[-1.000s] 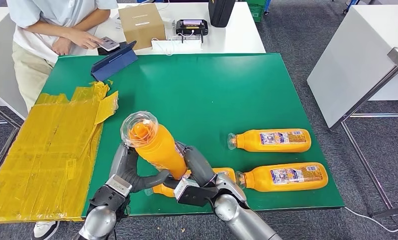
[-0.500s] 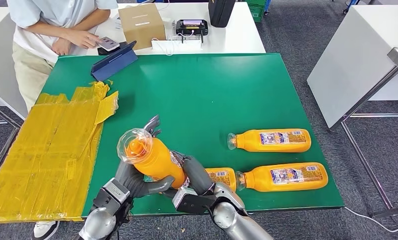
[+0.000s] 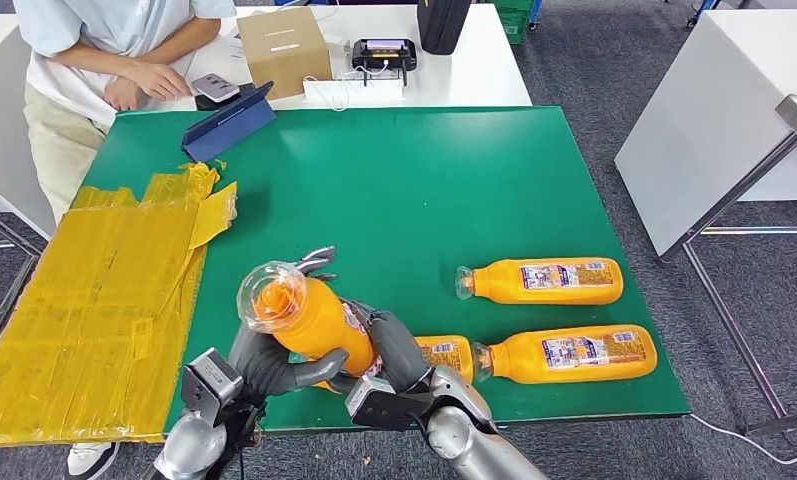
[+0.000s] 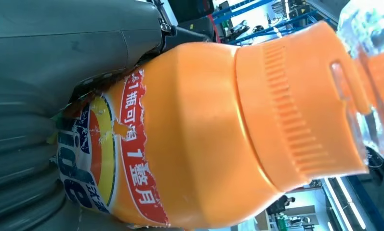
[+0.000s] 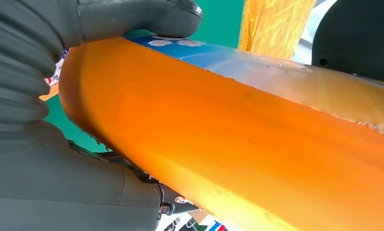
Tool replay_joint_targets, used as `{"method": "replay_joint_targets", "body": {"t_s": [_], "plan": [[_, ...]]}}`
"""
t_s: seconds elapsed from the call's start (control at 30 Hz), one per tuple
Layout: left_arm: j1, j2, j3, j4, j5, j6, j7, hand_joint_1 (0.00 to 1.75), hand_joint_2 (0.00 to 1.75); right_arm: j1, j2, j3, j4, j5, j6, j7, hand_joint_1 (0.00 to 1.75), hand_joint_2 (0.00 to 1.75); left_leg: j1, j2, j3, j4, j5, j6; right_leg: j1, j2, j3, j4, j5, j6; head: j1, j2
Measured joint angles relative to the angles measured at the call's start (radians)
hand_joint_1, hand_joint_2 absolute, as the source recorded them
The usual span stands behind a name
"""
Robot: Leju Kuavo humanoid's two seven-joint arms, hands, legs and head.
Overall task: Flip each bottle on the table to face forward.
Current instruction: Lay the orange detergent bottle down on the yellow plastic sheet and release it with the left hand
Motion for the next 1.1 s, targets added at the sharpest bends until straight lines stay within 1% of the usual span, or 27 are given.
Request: {"method": "replay_joint_targets", "body": {"t_s": [0.23,0.37,0.4,0.5,0.53,0.63,0.67,0.73,0.8,0.87,1.0,1.03,1.1], "plan": [[-0.001,0.0,-0.001,0.0,-0.006,0.007,-0.005,1.75,1.75,0.002,0.0,0.0,0.0,-0.002,-0.002,0.0,1.75,1.75,0.0,0.0,0.0,0.0,0.0,0.0,0.0,0.0,0.0,0.0,0.0,0.0,0.0,0.0],[-0.002,0.0,-0.009,0.0,-0.032,0.036,-0.005,1.75,1.75,0.008,0.001,0.0,-0.009,-0.012,-0.005,0.0,1.75,1.75,0.0,0.0,0.0,0.0,0.0,0.0,0.0,0.0,0.0,0.0,0.0,0.0,0.0,0.0],[-0.004,0.0,-0.012,0.0,-0.039,0.045,-0.005,1.75,1.75,0.011,0.001,0.0,-0.015,-0.015,-0.007,0.0,1.66,1.75,0.0,0.0,0.0,0.0,0.0,0.0,0.0,0.0,0.0,0.0,0.0,0.0,0.0,0.0],[-0.01,0.0,-0.014,-0.001,-0.065,0.081,-0.007,1.75,1.75,0.024,0.0,-0.001,-0.041,-0.023,-0.018,-0.001,0.35,1.75,0.0,0.0,0.0,0.0,0.0,0.0,0.0,0.0,0.0,0.0,0.0,0.0,0.0,0.0],[-0.012,0.0,-0.014,-0.003,-0.087,0.107,-0.009,1.75,1.75,0.032,0.0,-0.002,-0.054,-0.026,-0.025,0.0,0.0,1.75,0.0,0.0,0.0,0.0,0.0,0.0,0.0,0.0,0.0,0.0,0.0,0.0,0.0,0.0],[-0.025,0.0,-0.001,-0.015,-0.249,0.254,0.009,1.75,1.75,0.067,-0.002,-0.011,-0.124,-0.029,-0.053,0.006,0.0,1.75,0.0,0.0,0.0,0.0,0.0,0.0,0.0,0.0,0.0,0.0,0.0,0.0,0.0,0.0],[-0.04,0.003,0.012,-0.018,-0.336,0.306,0.037,1.75,1.75,0.08,-0.005,-0.015,-0.154,-0.028,-0.062,0.012,0.0,1.75,0.0,0.0,0.0,0.0,0.0,0.0,0.0,0.0,0.0,0.0,0.0,0.0,0.0,0.0],[-0.091,0.019,0.047,-0.012,-0.546,0.364,0.129,1.75,1.75,0.103,-0.012,-0.026,-0.215,-0.022,-0.072,0.035,0.0,1.75,0.0,-0.001,0.0,0.0,0.0,0.0,0.0,0.0,0.0,0.0,0.0,0.0,0.0,0.0],[-0.161,0.04,0.083,0.015,-0.743,0.374,0.217,1.75,1.75,0.114,-0.019,-0.04,-0.27,-0.014,-0.073,0.064,0.0,1.75,0.001,-0.001,0.0,0.0,0.001,-0.001,0.001,0.0,0.0,0.0,0.001,-0.001,0.0,0.0],[-0.23,0.059,0.113,0.058,-0.91,0.374,0.287,1.75,1.75,0.116,-0.025,-0.055,-0.313,0.005,-0.078,0.08,0.0,1.75,0.001,-0.001,0.0,0.0,0.003,-0.002,0.001,0.0,-0.001,0.001,0.002,-0.003,0.0,0.0],[-0.378,0.103,0.142,0.202,-1.292,0.364,0.462,1.75,1.75,0.116,-0.035,-0.078,-0.379,0.075,-0.114,0.103,0.0,1.75,0.001,-0.001,0.0,0.0,0.005,-0.002,0.001,0.0,-0.001,0.001,0.003,-0.003,0.0,0.0],[-0.41,0.116,0.148,0.242,-1.35,0.36,0.485,1.75,1.75,0.116,-0.036,-0.081,-0.392,0.092,-0.122,0.111,0.0,1.75,0.001,0.0,0.0,0.0,0.005,-0.002,0.001,0.0,0.0,0.001,0.004,-0.003,0.0,0.0],[-0.458,0.137,0.158,0.312,-1.404,0.357,0.503,1.75,1.75,0.116,-0.04,-0.089,-0.412,0.114,-0.133,0.123,0.0,1.75,0.001,0.001,0.0,0.0,0.005,-0.002,0.001,0.0,-0.001,0.001,0.004,-0.003,0.0,0.0]]}}
